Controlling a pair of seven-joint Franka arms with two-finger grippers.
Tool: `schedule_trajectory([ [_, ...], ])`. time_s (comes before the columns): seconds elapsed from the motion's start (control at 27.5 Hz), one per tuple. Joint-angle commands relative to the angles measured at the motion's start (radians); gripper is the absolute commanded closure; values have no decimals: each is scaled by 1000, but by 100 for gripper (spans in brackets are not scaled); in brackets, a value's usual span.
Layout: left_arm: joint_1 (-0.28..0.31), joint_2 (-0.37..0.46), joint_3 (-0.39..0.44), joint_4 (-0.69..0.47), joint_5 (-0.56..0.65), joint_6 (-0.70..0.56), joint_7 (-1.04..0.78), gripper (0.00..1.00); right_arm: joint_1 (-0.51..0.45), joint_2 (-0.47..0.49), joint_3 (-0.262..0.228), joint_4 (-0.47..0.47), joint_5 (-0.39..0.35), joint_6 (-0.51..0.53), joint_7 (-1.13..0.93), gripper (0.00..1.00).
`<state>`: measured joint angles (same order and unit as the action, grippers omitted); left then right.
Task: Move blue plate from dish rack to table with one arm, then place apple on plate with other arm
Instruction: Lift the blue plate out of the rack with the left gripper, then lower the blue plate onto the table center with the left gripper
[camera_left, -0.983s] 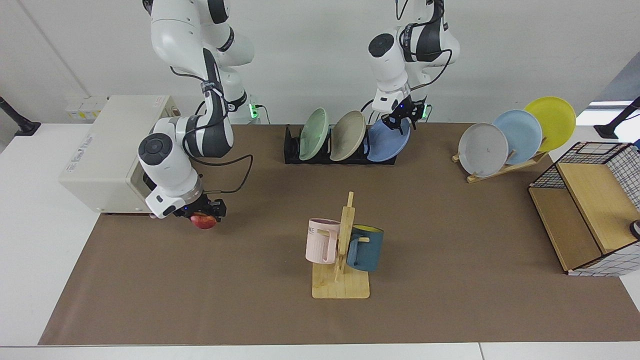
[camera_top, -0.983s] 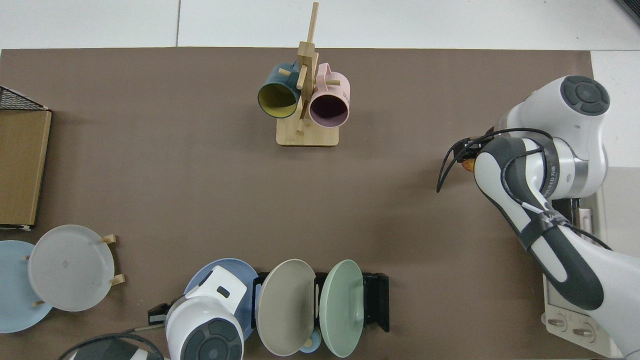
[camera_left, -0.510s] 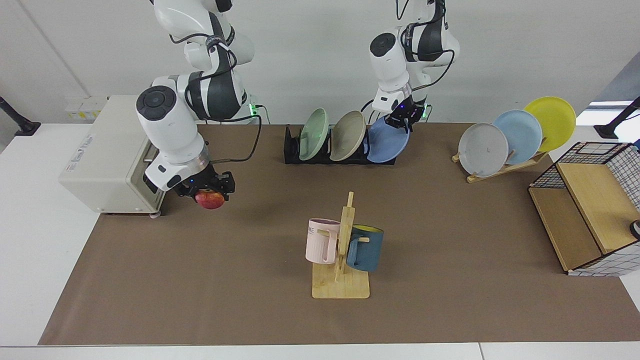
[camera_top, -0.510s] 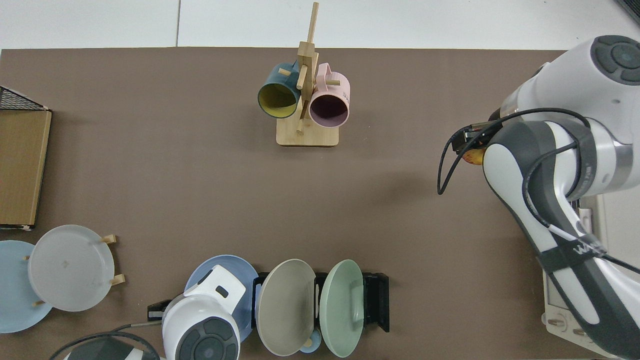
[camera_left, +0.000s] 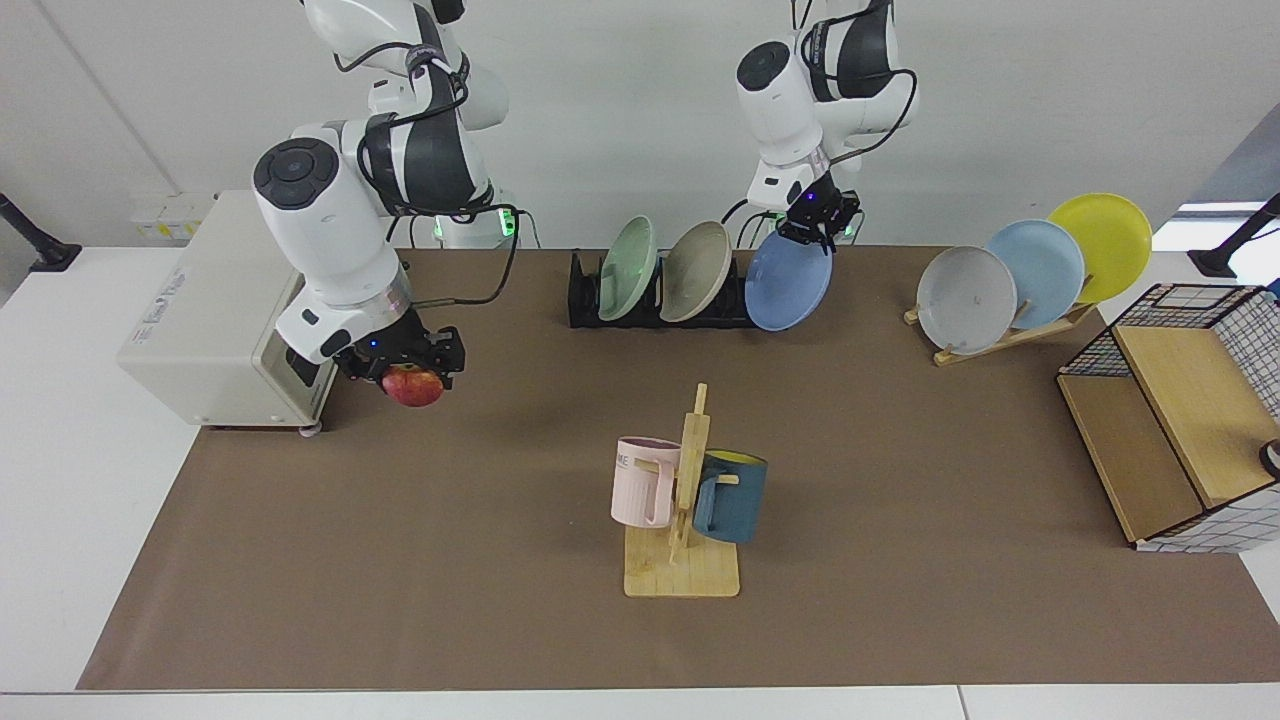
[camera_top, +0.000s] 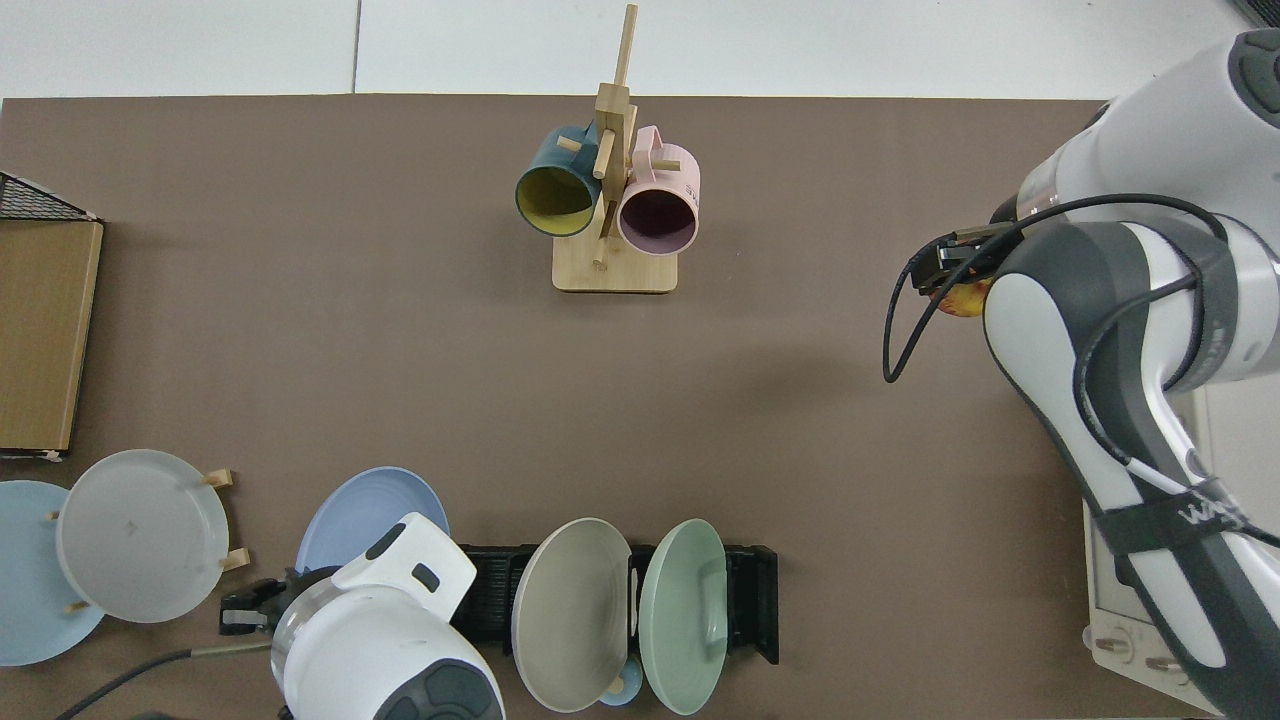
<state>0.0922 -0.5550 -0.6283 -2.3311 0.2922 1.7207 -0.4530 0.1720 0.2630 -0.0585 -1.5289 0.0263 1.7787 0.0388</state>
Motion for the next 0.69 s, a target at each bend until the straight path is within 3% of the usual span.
schedule_trajectory([
  [0.0, 116, 44, 38, 163, -7, -62, 146, 100, 8, -8, 2, 18, 1, -22, 6, 100],
  [0.15, 182, 162, 114, 285, -77, -43, 172, 100, 1, -14, 2, 15, 9, -1, 1, 100],
  [0.22, 185, 231, 156, 328, -106, -30, 163, 100, -3, -13, 2, 15, 9, 4, 0, 100],
  [0.36, 172, 340, 260, 392, -286, 61, 151, 100, -2, -7, 2, 18, 3, 5, 1, 100],
  [0.66, 150, 463, 256, 375, -432, 181, 102, 100, -9, -10, -1, 30, 10, 14, 3, 100],
])
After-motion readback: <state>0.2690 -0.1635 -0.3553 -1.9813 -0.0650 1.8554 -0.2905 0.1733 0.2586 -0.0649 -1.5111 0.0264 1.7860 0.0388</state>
